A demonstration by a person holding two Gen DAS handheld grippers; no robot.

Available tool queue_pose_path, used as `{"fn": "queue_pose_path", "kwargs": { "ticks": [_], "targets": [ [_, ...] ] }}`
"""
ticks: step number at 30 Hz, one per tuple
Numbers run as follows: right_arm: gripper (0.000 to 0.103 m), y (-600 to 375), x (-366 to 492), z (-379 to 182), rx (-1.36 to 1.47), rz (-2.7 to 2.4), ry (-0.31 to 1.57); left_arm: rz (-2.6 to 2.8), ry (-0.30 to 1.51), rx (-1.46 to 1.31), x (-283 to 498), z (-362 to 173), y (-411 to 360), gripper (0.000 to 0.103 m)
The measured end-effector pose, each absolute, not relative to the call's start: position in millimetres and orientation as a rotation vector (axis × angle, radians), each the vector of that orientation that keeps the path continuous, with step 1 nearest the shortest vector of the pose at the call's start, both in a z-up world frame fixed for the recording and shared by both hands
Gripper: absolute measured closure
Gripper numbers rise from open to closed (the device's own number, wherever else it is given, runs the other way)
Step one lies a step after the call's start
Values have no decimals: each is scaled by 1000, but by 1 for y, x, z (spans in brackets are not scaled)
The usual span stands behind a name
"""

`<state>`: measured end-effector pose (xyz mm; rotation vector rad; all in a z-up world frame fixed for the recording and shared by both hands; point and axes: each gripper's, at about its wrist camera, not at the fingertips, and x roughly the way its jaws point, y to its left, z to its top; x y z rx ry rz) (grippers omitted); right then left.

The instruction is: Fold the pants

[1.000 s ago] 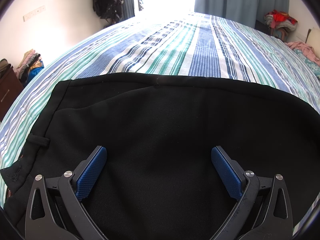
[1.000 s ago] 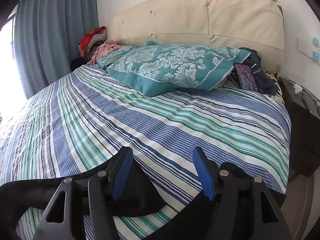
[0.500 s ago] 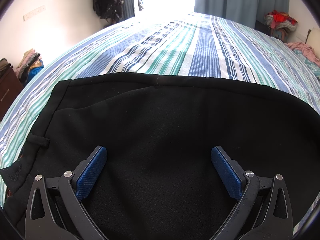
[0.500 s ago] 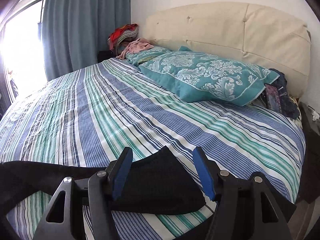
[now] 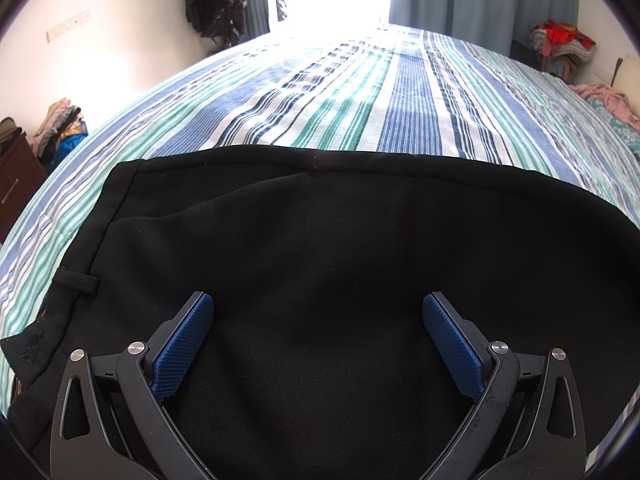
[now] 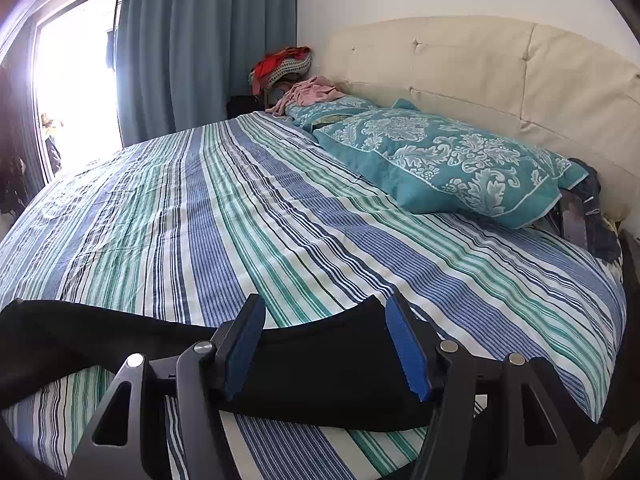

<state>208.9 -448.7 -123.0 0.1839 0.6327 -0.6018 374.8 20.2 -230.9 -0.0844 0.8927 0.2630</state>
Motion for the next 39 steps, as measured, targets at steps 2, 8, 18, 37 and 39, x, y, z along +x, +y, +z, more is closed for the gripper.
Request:
{"fn": "queue_pose_path", "kwargs": {
  "ticks": [2, 8, 18, 37, 39],
  "targets": [
    [39, -448, 209, -124, 192, -592, 637, 263, 893, -84, 375, -231, 20, 0],
    [39, -449, 214, -130, 202, -571, 666, 263, 894, -86, 375, -231, 20, 0],
    [39, -490, 186, -130, 430, -472, 619, 288, 1015, -20, 381, -204, 5, 1],
    [30, -567, 221, -136, 646, -379, 872, 170, 1002, 3, 257, -197, 17, 1],
    [32, -581, 260, -156, 573, -326, 1109, 163, 1022, -22, 255, -209, 22, 0]
  ]
}}
